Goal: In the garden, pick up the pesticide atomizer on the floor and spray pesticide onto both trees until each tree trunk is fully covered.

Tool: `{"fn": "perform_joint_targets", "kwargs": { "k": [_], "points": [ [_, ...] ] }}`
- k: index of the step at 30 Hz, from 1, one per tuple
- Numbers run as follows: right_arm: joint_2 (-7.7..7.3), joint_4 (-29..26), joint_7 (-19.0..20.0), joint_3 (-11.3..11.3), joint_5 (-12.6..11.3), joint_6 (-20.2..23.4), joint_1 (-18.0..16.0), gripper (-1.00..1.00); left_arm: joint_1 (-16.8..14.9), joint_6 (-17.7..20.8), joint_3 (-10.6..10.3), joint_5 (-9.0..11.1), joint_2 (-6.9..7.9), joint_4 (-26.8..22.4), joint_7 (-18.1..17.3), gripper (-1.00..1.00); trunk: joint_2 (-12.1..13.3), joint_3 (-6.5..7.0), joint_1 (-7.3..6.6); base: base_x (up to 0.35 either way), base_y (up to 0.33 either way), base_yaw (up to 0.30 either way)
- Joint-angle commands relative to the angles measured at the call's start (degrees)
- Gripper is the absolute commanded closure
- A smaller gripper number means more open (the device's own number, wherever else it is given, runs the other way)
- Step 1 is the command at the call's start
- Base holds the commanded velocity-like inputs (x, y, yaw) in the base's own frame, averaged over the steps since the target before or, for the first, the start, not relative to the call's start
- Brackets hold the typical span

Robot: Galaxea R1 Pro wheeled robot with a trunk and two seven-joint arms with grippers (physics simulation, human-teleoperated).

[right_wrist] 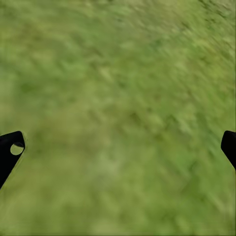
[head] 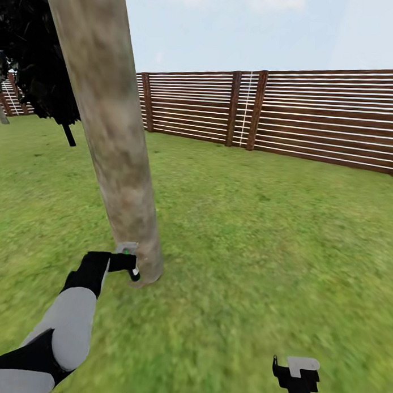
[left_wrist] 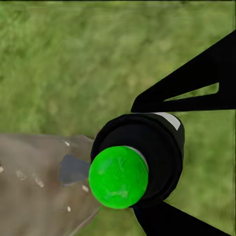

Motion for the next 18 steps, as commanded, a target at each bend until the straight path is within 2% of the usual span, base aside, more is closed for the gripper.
{"fn": "perform_joint_targets", "kwargs": {
  "k": [1, 2, 3, 5, 6, 7, 8, 10, 12, 15, 16, 18],
  "points": [
    [0.0, 0.0, -0.01, 0.02, 0.0, 0.0, 0.0, -1.0, -0.81, 1.5, 0.06, -0.39, 0.82, -0.43, -0.07, 1.0, 0.0, -0.01, 0.0, 0.0, 0.0, 0.119],
    [0.0, 0.0, -0.02, 0.02, 0.02, 0.0, 0.0, -1.0, -0.86, 1.74, 0.11, -0.17, 2.56, -2.01, -0.4, 1.0, 0.0, -0.01, 0.0, 0.0, 0.0, 0.039],
    [0.0, 0.0, 0.01, 0.02, 0.04, 0.0, 0.0, -1.0, -0.86, 1.96, 0.07, -0.32, 3.5, -3.49, -2.22, 1.0, 0.0, -0.01, 0.0, 0.0, 0.0, 0.013],
    [0.0, 0.0, 0.02, 0.02, 0.05, 0.0, 0.0, -1.0, -0.82, 3.32, -0.33, -0.55, 3.22, -5.45, -3.73, 1.0, 0.0, -0.01, 0.0, 0.0, 0.0, 0.004],
    [0.0, 0.0, 0.0, 0.02, 0.06, 0.0, 0.0, -1.0, -0.85, 3.56, -1.69, -0.55, 2.99, -5.66, -3.88, 1.0, 0.0, -0.01, 0.0, 0.0, 0.0, 0.006],
    [0.0, 0.0, -0.01, 0.02, 0.08, 0.0, 0.0, -1.0, -0.87, 4.04, -6.36, -0.31, 2.76, -5.82, -4.02, 1.0, 0.0, -0.01, 0.0, 0.0, 0.0, 0.14],
    [0.0, 0.0, -0.01, 0.02, 0.07, 0.0, 0.0, -1.0, -0.92, 4.83, -8.95, -0.11, 2.4, -5.96, -4.08, 1.0, 0.0, -0.01, 0.0, 0.0, 0.0, 0.207],
    [0.0, 0.0, -0.02, 0.02, 0.08, 0.0, 0.0, -1.0, -1.02, 8.04, -11.33, 0.06, 1.79, -7.12, -4.08, 1.0, 0.0, -0.01, 0.0, 0.0, 0.0, 0.25],
    [0.0, -0.03, -0.02, 0.02, 0.03, 0.0, 0.0, -1.0, -0.98, 9.72, -11.9, 0.05, 2.44, -8.92, -4.06, 1.0, 0.0, -0.01, 0.0, 0.0, 0.0, 0.167],
    [-0.06, -0.04, -0.02, 0.02, 0.0, 0.0, 0.0, -1.0, -0.58, 10.07, -11.99, 0.03, 5.27, -9.31, -4.06, 1.0, 0.0, -0.01, 0.0, 0.0, 0.0, 0.022],
    [-0.14, -0.06, -0.02, 0.02, 0.0, 0.0, 0.0, -1.0, -0.28, 10.07, -12.08, 0.03, 5.77, -9.31, -4.06, 1.0, 0.0, -0.01, 0.0, 0.0, 0.0, 0.003],
    [-0.17, -0.07, -0.02, 0.02, 0.0, 0.0, 0.0, -1.0, -0.12, 9.98, -12.19, 0.05, 5.75, -9.29, -4.0, 1.0, 0.0, -0.01, 0.0, 0.047, -0.025, 0.001]
  ]
}}
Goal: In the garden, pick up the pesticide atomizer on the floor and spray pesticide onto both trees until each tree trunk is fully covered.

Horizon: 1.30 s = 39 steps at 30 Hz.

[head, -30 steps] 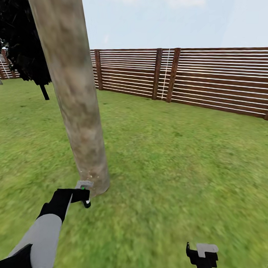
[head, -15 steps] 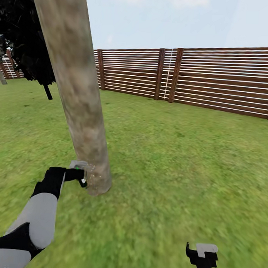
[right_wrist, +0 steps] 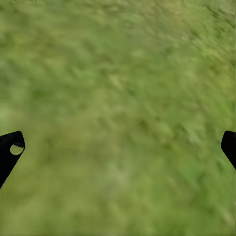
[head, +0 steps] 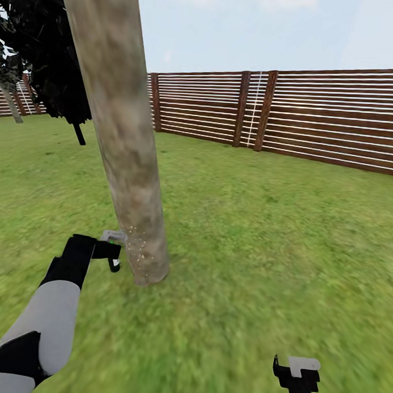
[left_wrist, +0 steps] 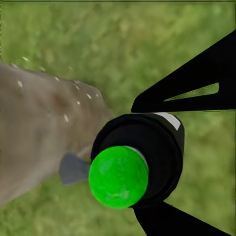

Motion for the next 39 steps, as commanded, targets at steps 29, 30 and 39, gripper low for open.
{"fn": "perform_joint_targets", "kwargs": {
  "k": [29, 30, 39],
  "points": [
    [0.17, 0.03, -0.01, 0.0, 0.0, 0.0, 0.0, -1.0, 0.03, 0.02, 0.4, 0.08, -0.45, 0.7, 0.28, 1.0, 0.0, 0.0, 0.0, 0.069, -0.241, 0.079],
    [0.17, 0.02, -0.04, 0.0, 0.0, 0.0, 0.0, -1.0, 0.03, 0.02, 0.4, 0.33, -0.56, 0.7, 0.29, 1.0, 0.0, 0.0, 0.0, 0.094, -0.275, 0.276],
    [0.17, 0.0, -0.05, 0.0, 0.0, 0.0, 0.0, -1.0, 0.03, 0.0, 0.4, 2.15, -0.71, 0.68, 0.55, 1.0, 0.0, 0.0, 0.0, 0.088, -0.275, 0.081]
  ]
}}
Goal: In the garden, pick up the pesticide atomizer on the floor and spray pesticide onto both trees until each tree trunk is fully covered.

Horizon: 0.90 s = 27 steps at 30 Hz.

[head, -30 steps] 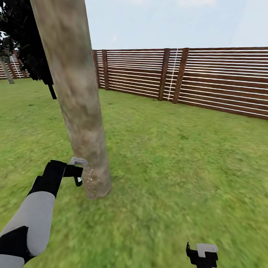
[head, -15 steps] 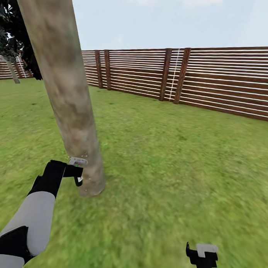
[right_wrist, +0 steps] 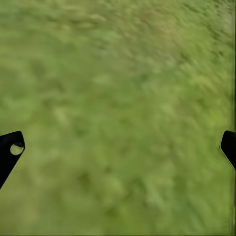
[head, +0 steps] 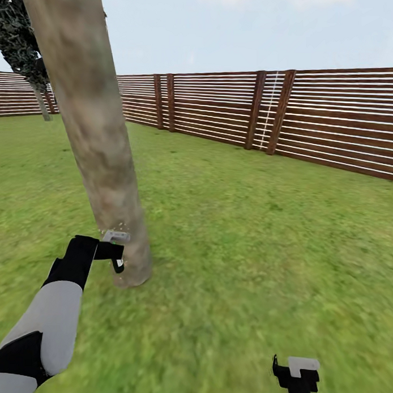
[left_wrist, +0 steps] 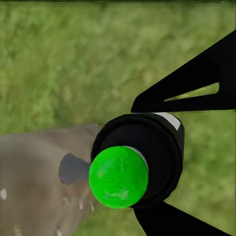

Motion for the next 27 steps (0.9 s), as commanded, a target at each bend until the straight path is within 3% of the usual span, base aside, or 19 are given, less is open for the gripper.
{"fn": "perform_joint_targets", "kwargs": {
  "k": [1, 8, 10, 11, 13, 15, 20, 23, 25, 27],
  "points": [
    [0.0, -0.01, 0.02, 0.0, 0.0, 0.0, 0.0, -1.0, 0.0, 0.01, 0.0, 0.03, 0.0, 0.01, -0.01, 1.0, 0.0, 0.0, 0.0, 0.012, -0.275, 0.0],
    [0.0, 0.05, 0.01, 0.0, 0.0, 0.0, 0.0, -1.0, 0.27, -0.04, 0.08, 0.03, 0.37, 0.07, -0.01, 1.0, 0.0, 0.0, 0.0, 0.002, -0.275, 0.038],
    [0.0, 0.06, 0.0, 0.0, 0.0, 0.0, 0.0, -1.0, 1.05, -0.11, 2.42, -0.06, 1.16, 0.03, 0.01, 1.0, 0.0, 0.0, 0.0, 0.0, -0.275, 0.242],
    [0.0, 0.07, 0.01, 0.0, 0.0, 0.0, 0.0, -1.0, 1.47, -0.16, 4.8, -0.16, 2.83, 0.04, 1.09, 1.0, 0.0, 0.0, 0.0, 0.0, -0.275, 0.271],
    [0.0, 0.07, 0.0, 0.0, 0.0, 0.0, 0.0, -1.0, 1.65, -0.22, 5.99, -0.08, 4.1, 0.07, 3.49, 1.0, 0.0, 0.0, 0.0, 0.045, -0.275, 0.257],
    [-0.07, 0.07, 0.0, 0.0, 0.0, 0.0, 0.0, -1.0, 2.45, -0.41, 6.1, 0.23, 3.75, 0.34, 5.43, 1.0, 0.0, 0.0, 0.0, 0.097, -0.275, 0.058],
    [-0.09, 0.07, 0.0, 0.0, 0.0, 0.0, 0.0, -1.0, 3.05, -0.67, 5.98, 0.2, 0.37, 3.37, 6.32, 1.0, 0.0, 0.0, 0.0, 0.127, -0.274, 0.007],
    [-0.09, 0.07, 0.0, 0.0, 0.0, 0.0, 0.0, -1.0, 3.07, -0.68, 6.23, 0.14, 0.23, 3.3, 6.63, 1.0, 0.0, 0.0, 0.0, 0.152, -0.267, 0.0],
    [-0.11, 0.07, -0.01, 0.0, 0.0, 0.0, 0.0, -1.0, 3.19, -0.79, 6.44, -0.06, 1.3, 3.33, 6.74, 1.0, 0.0, 0.0, 0.0, 0.154, -0.266, 0.0],
    [-0.12, 0.07, -0.03, 0.0, 0.0, 0.0, 0.0, -1.0, 4.33, -0.85, 6.55, 0.02, 5.05, 3.34, 6.95, 1.0, 0.0, 0.0, 0.0, 0.155, -0.265, 0.0]
  ]
}}
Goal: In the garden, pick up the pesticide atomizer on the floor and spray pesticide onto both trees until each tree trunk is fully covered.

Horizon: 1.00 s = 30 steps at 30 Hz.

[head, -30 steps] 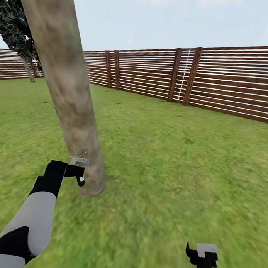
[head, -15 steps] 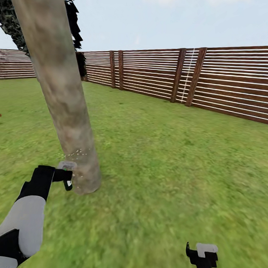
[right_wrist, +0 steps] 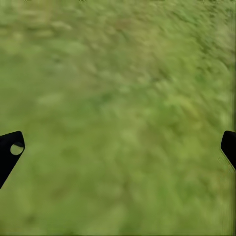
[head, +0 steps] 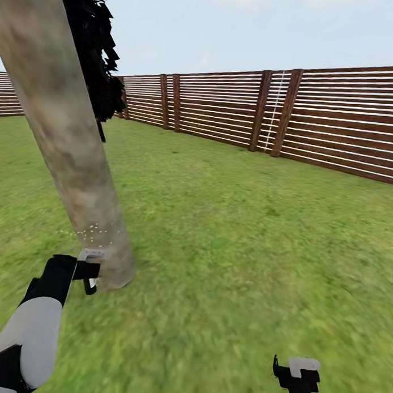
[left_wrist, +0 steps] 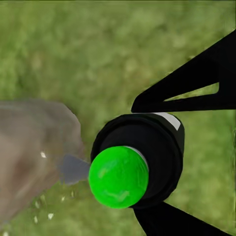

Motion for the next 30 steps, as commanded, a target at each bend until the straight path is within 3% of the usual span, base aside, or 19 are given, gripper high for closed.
{"fn": "perform_joint_targets", "kwargs": {
  "k": [1, 3, 6, 9, 11, 13, 17, 18, 20, 21, 23, 25, 27, 30],
  "points": [
    [-0.03, 0.0, 0.0, -0.02, -0.01, 0.0, 0.0, -1.0, 0.29, 0.24, 0.56, 0.94, 1.33, 0.02, 0.04, 1.0, 0.0, 0.0, 0.0, 0.156, -0.264, 0.0],
    [-0.05, 0.0, 0.01, -0.02, -0.01, 0.0, 0.0, -1.0, 0.56, 0.06, 4.42, 0.91, 2.62, 0.21, 0.15, 1.0, 0.0, 0.0, 0.0, 0.165, -0.255, 0.127],
    [-0.06, 0.0, 0.03, -0.02, -0.01, 0.0, 0.0, -1.0, 1.9, -0.74, 5.35, 1.0, 1.51, 0.41, 0.41, 1.0, 0.0, 0.0, 0.0, 0.175, -0.246, 0.258],
    [-0.06, 0.0, 0.02, -0.02, -0.01, 0.0, 0.0, -1.0, 2.71, -1.43, 5.25, 0.7, -3.69, 0.38, 3.32, 1.0, 0.0, 0.0, 0.0, 0.179, -0.242, 0.275],
    [-0.06, 0.0, 0.0, -0.02, -0.01, 0.0, 0.0, -1.0, 2.78, -1.5, 5.22, 0.8, -4.6, 0.37, 4.53, 1.0, 0.0, 0.0, 0.0, 0.196, -0.23, 0.277],
    [-0.06, 0.0, 0.03, -0.02, -0.01, 0.0, 0.0, -1.0, 2.87, -1.58, 5.4, 0.71, -3.97, 0.26, 4.87, 1.0, 0.0, 0.0, 0.0, 0.224, -0.205, 0.271],
    [-0.06, 0.0, 0.04, -0.02, -0.01, 0.0, 0.0, -1.0, 3.55, -1.56, 5.7, 0.94, 0.19, 0.26, 5.03, 1.0, 0.0, 0.0, 0.0, 0.235, -0.189, 0.071],
    [-0.06, 0.0, 0.02, -0.02, -0.01, 0.0, 0.0, -1.0, 3.95, -1.61, 5.51, 1.11, 0.09, 0.43, 5.07, 1.0, 0.0, 0.0, 0.0, 0.237, -0.186, 0.003],
    [-0.06, 0.0, 0.0, -0.02, -0.01, 0.0, 0.0, -1.0, 4.34, -1.77, 5.38, 1.04, -3.03, 0.46, 5.14, 1.0, 0.0, 0.0, 0.0, 0.237, -0.186, 0.104],
    [-0.06, 0.0, 0.01, -0.02, -0.01, 0.0, 0.0, -1.0, 4.49, -2.27, 5.37, 1.02, -3.53, 0.46, 5.28, 1.0, 0.0, 0.0, 0.0, 0.237, -0.186, 0.22],
    [-0.11, 0.0, 0.01, -0.02, -0.01, 0.0, 0.0, -1.0, 5.15, -4.44, 5.77, 1.02, -3.37, 0.47, 7.26, 1.0, 0.0, 0.0, 0.0, 0.231, -0.182, 0.258],
    [-0.07, 0.0, 0.0, -0.02, -0.01, 0.0, 0.0, -1.0, 7.99, -5.53, 6.27, 0.94, -1.85, 0.37, 9.29, 1.0, 0.0, 0.0, 0.0, 0.215, -0.151, 0.275],
    [-0.12, 0.0, -0.01, -0.02, -0.01, 0.0, 0.0, -1.0, 8.79, -7.75, 6.31, 1.04, -1.19, 0.44, 9.69, 1.0, 0.0, 0.0, 0.0, 0.134, -0.09, 0.224],
    [-0.14, 0.0, 0.03, -0.02, -0.01, 0.0, 0.0, -1.0, 9.3, -8.61, 5.9, 0.81, -2.92, 3.77, 9.94, 1.0, 0.0, 0.0, 0.0, 0.015, -0.01, 0.033]
  ]
}}
